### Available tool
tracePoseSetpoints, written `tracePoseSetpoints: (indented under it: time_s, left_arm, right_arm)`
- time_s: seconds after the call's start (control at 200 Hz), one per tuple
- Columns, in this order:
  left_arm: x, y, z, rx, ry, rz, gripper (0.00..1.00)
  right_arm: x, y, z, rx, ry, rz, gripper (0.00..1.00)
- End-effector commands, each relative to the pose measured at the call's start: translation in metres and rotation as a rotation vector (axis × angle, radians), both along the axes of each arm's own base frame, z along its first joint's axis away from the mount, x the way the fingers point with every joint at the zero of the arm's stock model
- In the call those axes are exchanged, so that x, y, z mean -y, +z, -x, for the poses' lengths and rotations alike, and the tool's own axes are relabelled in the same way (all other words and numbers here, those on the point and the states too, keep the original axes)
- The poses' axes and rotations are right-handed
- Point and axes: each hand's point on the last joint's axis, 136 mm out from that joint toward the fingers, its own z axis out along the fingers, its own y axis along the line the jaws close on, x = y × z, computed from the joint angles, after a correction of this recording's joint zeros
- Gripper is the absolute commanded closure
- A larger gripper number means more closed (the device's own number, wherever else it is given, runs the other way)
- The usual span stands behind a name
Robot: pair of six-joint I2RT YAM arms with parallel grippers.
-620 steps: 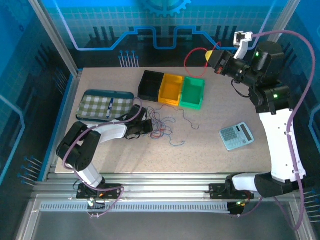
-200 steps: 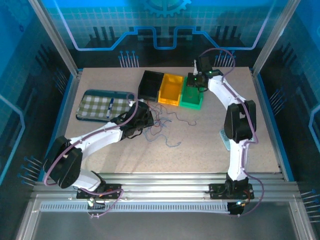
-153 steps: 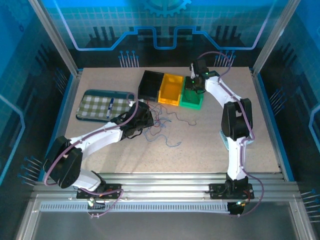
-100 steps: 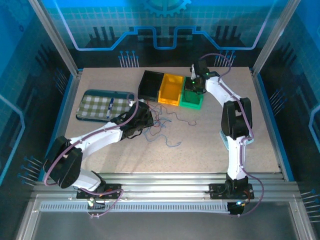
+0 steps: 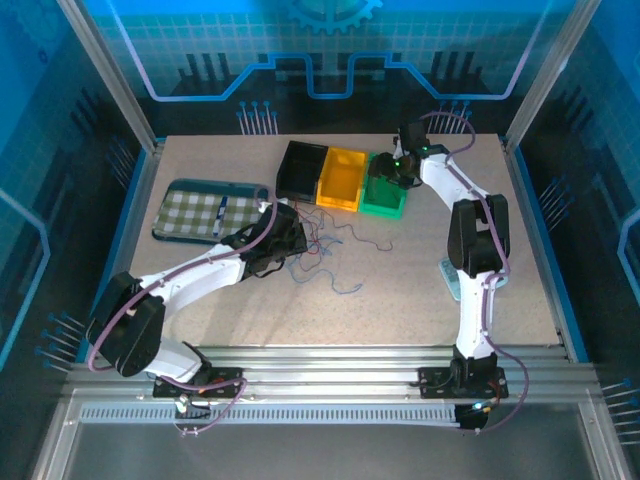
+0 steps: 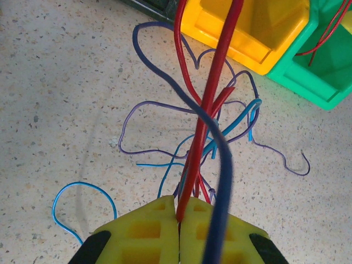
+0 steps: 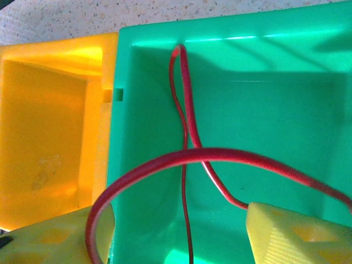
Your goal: Untangle the cables
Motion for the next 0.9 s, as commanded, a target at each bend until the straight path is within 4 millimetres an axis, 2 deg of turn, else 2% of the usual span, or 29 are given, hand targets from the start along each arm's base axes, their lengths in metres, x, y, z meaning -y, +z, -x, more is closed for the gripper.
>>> tracePoseSetpoints:
  time_s: [0.0, 0.335, 0.465, 0.535, 0.68, 0.74, 0.805, 0.895]
  left_arm:
    - [0.003, 0.009, -0.004, 0.026, -0.019, -0.017, 1.0]
    - [0.009, 0.007, -0.007, 0.025, -0.042, -0.014, 1.0]
    - [0.011, 0.011, -0.007, 0.039, -0.083, -0.035, 1.0]
    - [0.012, 0.014, -0.005, 0.048, -0.109, -0.043, 1.0]
    - [0.025, 0.027, -0.003, 0.081, -0.204, 0.024, 1.0]
    - [0.022, 0.027, -0.005, 0.071, -0.193, 0.047, 1.0]
    - [0.019, 0.026, -0.008, 0.059, -0.179, 0.068, 1.0]
    - [0.019, 0.024, -0.009, 0.048, -0.176, 0.068, 1.0]
  right_arm:
    - [0.007, 0.011, 0.002, 0.013, -0.024, 0.025, 0.33]
    - [0.018, 0.057, 0.022, 0.098, -0.028, 0.056, 0.33]
    - [0.011, 0.082, 0.041, 0.169, 0.034, 0.099, 0.34]
    - [-0.003, 0.093, 0.059, 0.208, 0.108, 0.109, 0.35]
    - [-0.047, 0.105, 0.104, 0.283, 0.331, 0.084, 0.36]
    - [-0.053, 0.107, 0.115, 0.306, 0.353, 0.084, 0.36]
    - [-0.052, 0.104, 0.117, 0.321, 0.343, 0.069, 0.36]
    - [-0.04, 0.095, 0.103, 0.303, 0.281, 0.073, 0.37]
